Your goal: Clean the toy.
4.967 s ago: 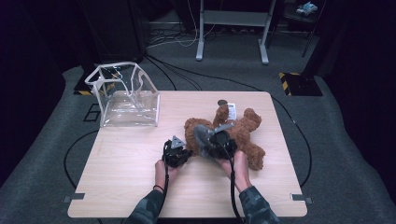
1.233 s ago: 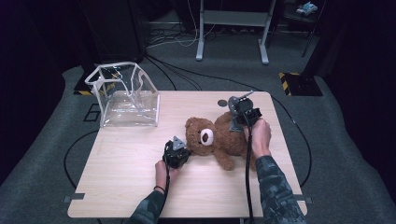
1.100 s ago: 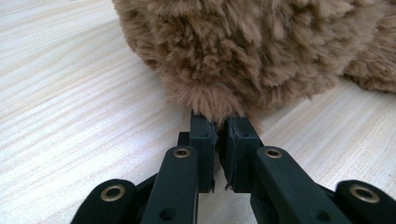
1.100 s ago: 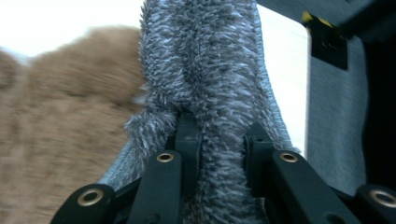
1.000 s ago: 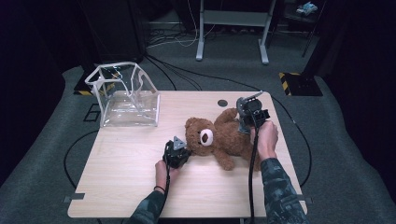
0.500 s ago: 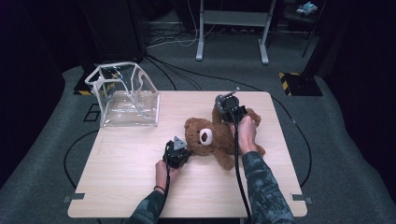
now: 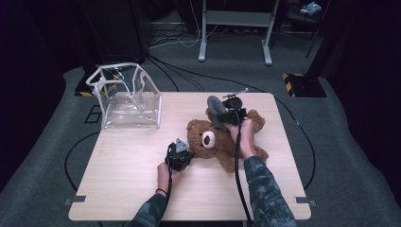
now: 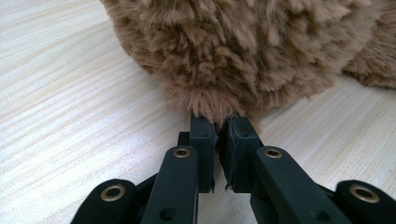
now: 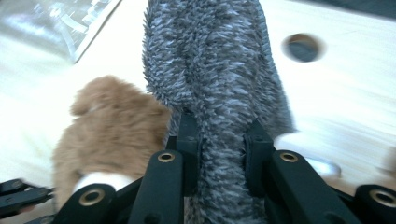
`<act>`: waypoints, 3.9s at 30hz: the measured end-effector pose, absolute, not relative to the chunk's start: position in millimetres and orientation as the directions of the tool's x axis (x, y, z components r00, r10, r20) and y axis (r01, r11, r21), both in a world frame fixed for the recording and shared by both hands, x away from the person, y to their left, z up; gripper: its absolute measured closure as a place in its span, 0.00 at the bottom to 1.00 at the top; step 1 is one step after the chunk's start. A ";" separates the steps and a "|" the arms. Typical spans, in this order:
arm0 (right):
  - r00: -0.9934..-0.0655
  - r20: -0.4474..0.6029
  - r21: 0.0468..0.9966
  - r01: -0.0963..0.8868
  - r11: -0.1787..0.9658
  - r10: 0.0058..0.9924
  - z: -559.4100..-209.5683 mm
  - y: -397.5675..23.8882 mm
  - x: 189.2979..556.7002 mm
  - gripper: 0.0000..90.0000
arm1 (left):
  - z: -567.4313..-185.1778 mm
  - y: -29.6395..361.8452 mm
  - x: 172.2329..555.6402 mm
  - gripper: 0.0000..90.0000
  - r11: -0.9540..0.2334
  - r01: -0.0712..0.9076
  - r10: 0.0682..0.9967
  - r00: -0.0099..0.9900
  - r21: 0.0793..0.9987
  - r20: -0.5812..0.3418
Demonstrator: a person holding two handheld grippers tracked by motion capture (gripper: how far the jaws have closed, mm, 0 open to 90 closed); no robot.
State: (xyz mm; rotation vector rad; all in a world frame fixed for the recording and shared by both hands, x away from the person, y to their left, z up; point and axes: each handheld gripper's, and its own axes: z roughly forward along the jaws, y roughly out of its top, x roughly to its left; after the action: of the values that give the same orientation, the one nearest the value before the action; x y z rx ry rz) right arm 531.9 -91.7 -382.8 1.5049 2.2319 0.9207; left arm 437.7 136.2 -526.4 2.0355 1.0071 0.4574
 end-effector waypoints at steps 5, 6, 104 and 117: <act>-0.387 0.023 0.613 0.734 0.293 0.922 -397.1 -108.2 529.4 0.83 | -526.8 135.8 437.9 0.93 -0.358 0.497 0.786 0.617 0.790 -0.031; -0.375 0.017 0.607 0.741 0.289 0.927 -398.8 -111.8 529.4 0.83 | -526.6 136.2 438.3 0.93 -0.363 0.498 0.783 0.621 0.787 -0.031; -0.312 0.044 0.696 0.691 0.195 0.949 -390.6 -186.6 454.3 0.81 | -527.0 133.2 439.3 0.92 -0.378 0.504 0.788 0.615 0.777 -0.015; -0.469 -0.024 0.638 0.673 0.375 0.883 -415.1 -90.3 468.8 0.82 | -527.0 133.3 439.6 0.92 -0.379 0.502 0.785 0.619 0.777 -0.017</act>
State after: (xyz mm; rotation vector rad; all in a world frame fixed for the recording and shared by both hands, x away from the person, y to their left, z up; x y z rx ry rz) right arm 468.8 -90.3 -415.1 1.3567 2.2787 0.8029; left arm 439.6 133.3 -527.0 2.0587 1.0085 0.4598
